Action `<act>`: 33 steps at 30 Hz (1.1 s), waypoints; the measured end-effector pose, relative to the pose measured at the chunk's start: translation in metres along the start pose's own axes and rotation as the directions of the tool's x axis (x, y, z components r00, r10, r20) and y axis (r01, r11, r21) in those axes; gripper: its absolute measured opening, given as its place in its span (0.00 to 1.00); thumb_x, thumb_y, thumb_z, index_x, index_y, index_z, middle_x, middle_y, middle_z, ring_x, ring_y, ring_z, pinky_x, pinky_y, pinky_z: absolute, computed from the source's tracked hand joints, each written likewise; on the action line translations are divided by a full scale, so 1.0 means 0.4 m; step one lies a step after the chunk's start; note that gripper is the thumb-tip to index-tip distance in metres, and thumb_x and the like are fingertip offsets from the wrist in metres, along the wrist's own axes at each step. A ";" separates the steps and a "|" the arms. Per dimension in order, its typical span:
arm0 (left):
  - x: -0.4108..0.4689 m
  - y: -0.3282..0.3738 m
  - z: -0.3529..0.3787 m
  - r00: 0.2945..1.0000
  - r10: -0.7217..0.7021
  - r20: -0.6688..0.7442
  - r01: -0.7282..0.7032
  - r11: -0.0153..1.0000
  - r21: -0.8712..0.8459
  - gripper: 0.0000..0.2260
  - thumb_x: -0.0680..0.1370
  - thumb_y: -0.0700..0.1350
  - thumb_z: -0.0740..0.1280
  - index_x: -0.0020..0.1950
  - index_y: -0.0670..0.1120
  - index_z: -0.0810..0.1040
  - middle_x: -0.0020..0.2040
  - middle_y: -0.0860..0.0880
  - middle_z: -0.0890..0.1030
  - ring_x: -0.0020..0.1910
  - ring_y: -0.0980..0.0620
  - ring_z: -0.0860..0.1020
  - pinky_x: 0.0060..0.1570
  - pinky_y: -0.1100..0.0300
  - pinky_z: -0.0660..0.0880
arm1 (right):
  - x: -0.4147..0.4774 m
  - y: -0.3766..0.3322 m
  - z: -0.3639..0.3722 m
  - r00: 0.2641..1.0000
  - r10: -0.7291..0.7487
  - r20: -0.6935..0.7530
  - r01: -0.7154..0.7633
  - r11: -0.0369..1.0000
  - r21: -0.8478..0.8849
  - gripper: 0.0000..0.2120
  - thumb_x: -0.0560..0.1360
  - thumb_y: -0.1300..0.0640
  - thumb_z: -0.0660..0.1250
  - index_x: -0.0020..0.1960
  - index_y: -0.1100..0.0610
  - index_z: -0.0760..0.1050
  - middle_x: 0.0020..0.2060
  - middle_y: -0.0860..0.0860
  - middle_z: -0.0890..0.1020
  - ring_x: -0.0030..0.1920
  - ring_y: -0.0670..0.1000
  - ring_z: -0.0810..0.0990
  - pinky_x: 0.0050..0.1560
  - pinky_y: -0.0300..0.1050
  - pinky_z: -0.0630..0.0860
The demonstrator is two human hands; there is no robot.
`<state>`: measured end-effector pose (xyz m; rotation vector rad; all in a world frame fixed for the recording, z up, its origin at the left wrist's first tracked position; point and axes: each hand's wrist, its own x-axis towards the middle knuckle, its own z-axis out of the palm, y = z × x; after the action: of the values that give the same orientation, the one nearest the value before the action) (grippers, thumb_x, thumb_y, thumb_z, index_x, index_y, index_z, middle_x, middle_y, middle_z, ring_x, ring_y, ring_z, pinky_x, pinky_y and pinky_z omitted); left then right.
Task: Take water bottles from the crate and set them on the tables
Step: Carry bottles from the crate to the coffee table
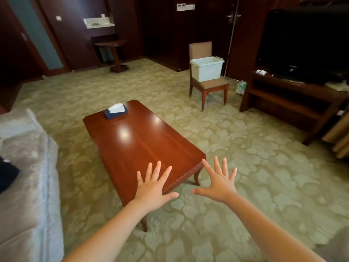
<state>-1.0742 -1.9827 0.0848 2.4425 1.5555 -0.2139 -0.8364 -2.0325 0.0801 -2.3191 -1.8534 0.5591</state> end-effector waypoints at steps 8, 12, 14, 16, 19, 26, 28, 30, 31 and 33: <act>0.433 0.127 -0.079 0.978 0.208 0.035 -0.209 0.978 0.029 0.41 0.73 0.74 0.54 0.78 0.63 0.35 0.78 0.50 0.29 0.75 0.45 0.27 0.72 0.34 0.34 | 0.267 0.168 -0.106 0.980 0.184 -0.082 -0.182 0.983 0.025 0.56 0.63 0.24 0.66 0.79 0.38 0.38 0.79 0.52 0.34 0.75 0.58 0.24 0.70 0.70 0.27; 0.689 0.199 -0.148 0.947 0.319 0.028 -0.319 0.947 0.022 0.42 0.73 0.74 0.54 0.78 0.63 0.35 0.78 0.50 0.30 0.76 0.45 0.28 0.72 0.33 0.35 | 0.433 0.242 -0.182 0.951 0.285 -0.121 -0.281 0.959 0.047 0.56 0.63 0.24 0.66 0.79 0.39 0.38 0.79 0.52 0.34 0.75 0.58 0.24 0.71 0.70 0.28; 0.808 0.232 -0.183 0.933 0.358 0.023 -0.359 0.933 0.023 0.42 0.73 0.75 0.54 0.77 0.64 0.34 0.78 0.51 0.29 0.76 0.45 0.27 0.73 0.33 0.35 | 0.511 0.278 -0.220 0.936 0.325 -0.134 -0.320 0.946 0.059 0.56 0.64 0.24 0.66 0.79 0.39 0.38 0.79 0.52 0.34 0.75 0.58 0.24 0.71 0.70 0.28; 0.914 0.256 -0.210 0.922 0.385 0.040 -0.387 0.921 0.042 0.42 0.73 0.75 0.54 0.77 0.64 0.33 0.78 0.51 0.28 0.76 0.45 0.27 0.73 0.33 0.35 | 0.583 0.314 -0.254 0.921 0.361 -0.148 -0.354 0.933 0.070 0.55 0.64 0.24 0.65 0.79 0.39 0.38 0.79 0.51 0.34 0.75 0.58 0.24 0.70 0.70 0.27; 1.044 0.284 -0.232 0.909 0.408 0.083 -0.415 0.906 0.081 0.42 0.73 0.75 0.53 0.77 0.63 0.32 0.77 0.50 0.27 0.75 0.44 0.27 0.73 0.33 0.36 | 0.676 0.368 -0.290 0.903 0.401 -0.153 -0.393 0.916 0.085 0.55 0.64 0.24 0.65 0.79 0.39 0.38 0.79 0.51 0.33 0.75 0.58 0.23 0.70 0.70 0.26; 1.354 0.390 -0.254 0.908 0.399 0.128 -0.410 0.908 0.079 0.49 0.59 0.80 0.40 0.76 0.64 0.31 0.77 0.50 0.27 0.75 0.44 0.27 0.72 0.33 0.35 | 0.938 0.539 -0.357 0.901 0.420 -0.109 -0.413 0.907 0.078 0.55 0.64 0.24 0.65 0.79 0.39 0.38 0.79 0.52 0.34 0.75 0.58 0.23 0.70 0.71 0.27; 1.455 0.435 -0.262 0.918 0.375 0.125 -0.386 0.920 0.072 0.49 0.58 0.80 0.40 0.76 0.64 0.31 0.77 0.50 0.27 0.76 0.44 0.28 0.72 0.33 0.35 | 1.039 0.600 -0.388 0.913 0.398 -0.086 -0.394 0.917 0.060 0.55 0.64 0.24 0.65 0.79 0.39 0.38 0.79 0.52 0.34 0.74 0.59 0.23 0.70 0.71 0.27; 1.561 0.484 -0.276 0.933 0.341 0.111 -0.349 0.935 0.063 0.47 0.62 0.80 0.43 0.76 0.64 0.32 0.77 0.51 0.28 0.76 0.45 0.28 0.72 0.34 0.35 | 1.146 0.665 -0.430 0.927 0.369 -0.071 -0.366 0.929 0.048 0.55 0.65 0.24 0.65 0.79 0.39 0.38 0.79 0.52 0.34 0.75 0.59 0.24 0.70 0.71 0.27; 1.612 0.512 -0.288 0.942 0.318 0.108 -0.325 0.944 0.055 0.45 0.66 0.79 0.47 0.77 0.64 0.32 0.77 0.50 0.28 0.76 0.45 0.29 0.72 0.34 0.35 | 1.198 0.698 -0.458 0.934 0.350 -0.066 -0.348 0.937 0.038 0.54 0.65 0.25 0.65 0.79 0.39 0.38 0.79 0.52 0.34 0.75 0.59 0.24 0.70 0.70 0.27; 1.713 0.571 -0.318 0.955 0.278 0.099 -0.282 0.959 0.032 0.43 0.71 0.76 0.54 0.77 0.64 0.33 0.78 0.50 0.29 0.77 0.45 0.29 0.73 0.34 0.36 | 1.302 0.765 -0.524 0.951 0.305 -0.055 -0.306 0.952 0.006 0.54 0.65 0.25 0.65 0.79 0.39 0.38 0.79 0.51 0.34 0.75 0.59 0.24 0.70 0.70 0.27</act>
<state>-0.5777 -1.4434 0.0645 2.6104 1.1605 -0.3097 -0.3864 -1.5785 0.0674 -2.6136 -1.4791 0.5174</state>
